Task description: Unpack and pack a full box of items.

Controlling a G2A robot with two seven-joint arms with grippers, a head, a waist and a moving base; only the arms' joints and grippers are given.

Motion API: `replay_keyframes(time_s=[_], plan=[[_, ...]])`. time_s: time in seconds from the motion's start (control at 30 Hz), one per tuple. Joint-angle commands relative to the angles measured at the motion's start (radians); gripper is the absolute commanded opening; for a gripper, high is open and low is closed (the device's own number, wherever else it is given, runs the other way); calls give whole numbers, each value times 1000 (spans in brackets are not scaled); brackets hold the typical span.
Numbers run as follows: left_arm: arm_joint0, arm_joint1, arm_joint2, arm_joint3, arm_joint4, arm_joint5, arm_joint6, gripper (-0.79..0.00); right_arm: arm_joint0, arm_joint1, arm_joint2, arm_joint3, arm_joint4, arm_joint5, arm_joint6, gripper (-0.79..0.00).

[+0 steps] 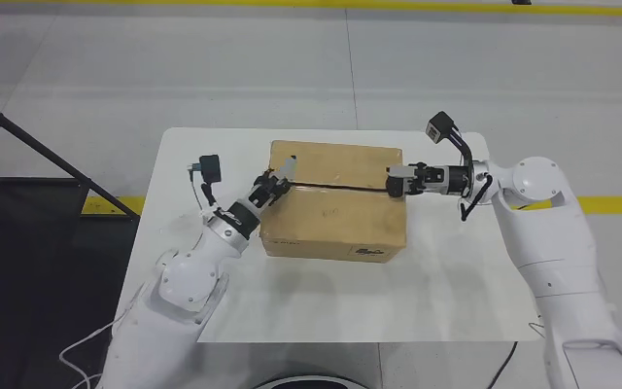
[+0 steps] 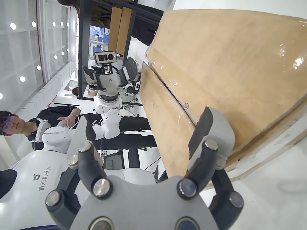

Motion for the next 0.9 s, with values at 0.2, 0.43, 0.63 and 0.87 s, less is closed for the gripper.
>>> replay_keyframes(time_s=[0.2,0.43,0.63,0.87], plan=[[118,6,-134,-28,8,-44,114,0,23,-9,-37,49,1,-13,-4,0],[155,7,-162,-36,1,-43,137,0,31,-11,-42,62,8,-12,-2,0],[157,6,-164,-38,2,-44,142,0,31,-11,-42,62,8,-12,-2,0],[284,1,-152,-38,5,-45,182,0,31,-11,-42,62,8,-12,-2,0]])
